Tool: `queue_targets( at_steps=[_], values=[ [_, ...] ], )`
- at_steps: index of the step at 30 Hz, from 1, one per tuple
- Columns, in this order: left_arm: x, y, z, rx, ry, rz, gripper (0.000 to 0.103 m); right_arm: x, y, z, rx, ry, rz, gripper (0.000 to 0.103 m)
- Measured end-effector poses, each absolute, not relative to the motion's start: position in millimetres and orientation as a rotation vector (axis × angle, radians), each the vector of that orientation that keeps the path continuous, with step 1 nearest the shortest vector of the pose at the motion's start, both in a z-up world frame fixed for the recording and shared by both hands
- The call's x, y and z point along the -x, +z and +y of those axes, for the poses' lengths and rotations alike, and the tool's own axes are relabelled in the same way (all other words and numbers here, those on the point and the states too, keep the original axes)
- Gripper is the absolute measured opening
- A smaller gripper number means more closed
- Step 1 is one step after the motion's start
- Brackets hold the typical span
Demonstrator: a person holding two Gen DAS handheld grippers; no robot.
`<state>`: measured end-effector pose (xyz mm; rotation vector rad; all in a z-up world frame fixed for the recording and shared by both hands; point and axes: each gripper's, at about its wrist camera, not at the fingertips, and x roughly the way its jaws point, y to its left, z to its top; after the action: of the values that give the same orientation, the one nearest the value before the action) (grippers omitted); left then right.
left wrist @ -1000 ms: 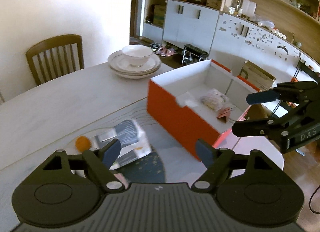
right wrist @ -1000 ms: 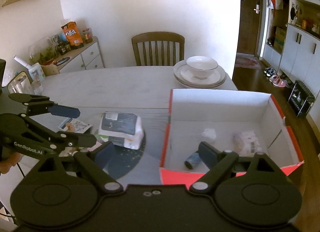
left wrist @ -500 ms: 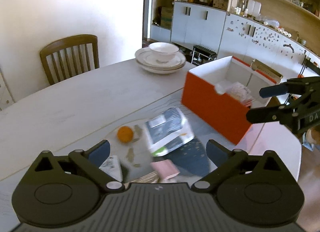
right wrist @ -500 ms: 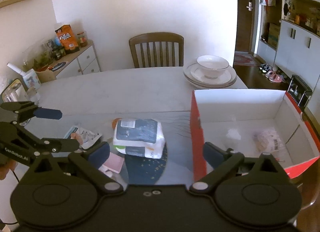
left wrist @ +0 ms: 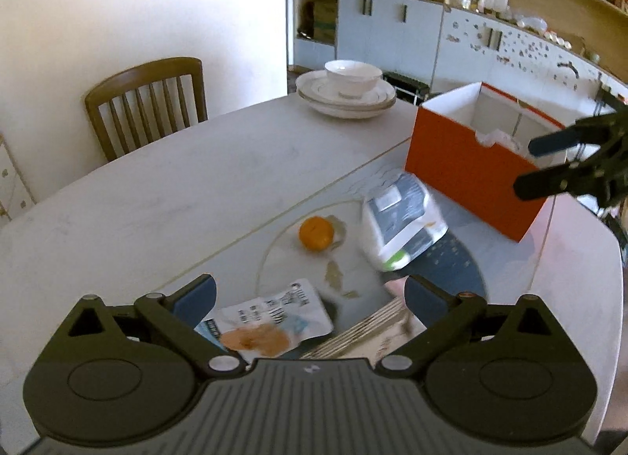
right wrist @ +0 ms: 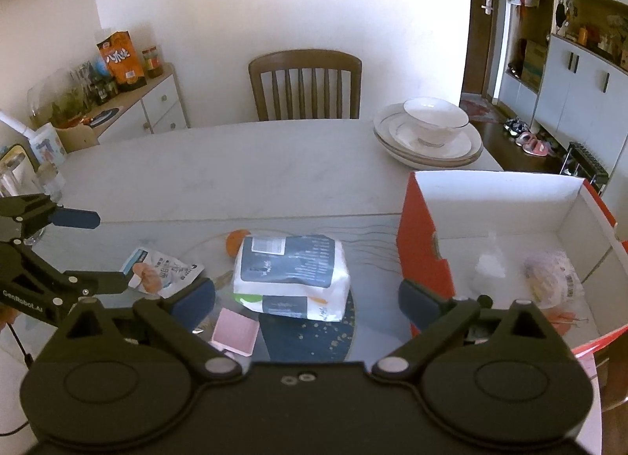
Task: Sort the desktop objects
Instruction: 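Withdraw both grippers from the box toward the remaining snack packets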
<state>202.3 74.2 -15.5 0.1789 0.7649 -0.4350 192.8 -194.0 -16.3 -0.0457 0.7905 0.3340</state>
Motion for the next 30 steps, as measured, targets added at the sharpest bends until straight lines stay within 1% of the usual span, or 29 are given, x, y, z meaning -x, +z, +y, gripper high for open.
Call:
queue_targets(
  at_steps=[7, 15, 30],
  values=[
    [-219.0, -35.7, 88.0, -0.238, -0.514, 0.792, 0.103, -198.7, -22.1, -188.8, 0.049, 0.320, 0.811, 0.100],
    [-237.1, -64.1, 85.5, -0.340, -0.566, 0.841, 0.103, -207.2, -33.5, -188.5, 0.038, 0.295, 0.843, 0.100],
    [-276.8, -93.7, 104.2, -0.352, -0.648, 0.970, 0.103, -219.6, -46.0, -189.4, 0.014, 0.278, 0.883, 0.100]
  ],
)
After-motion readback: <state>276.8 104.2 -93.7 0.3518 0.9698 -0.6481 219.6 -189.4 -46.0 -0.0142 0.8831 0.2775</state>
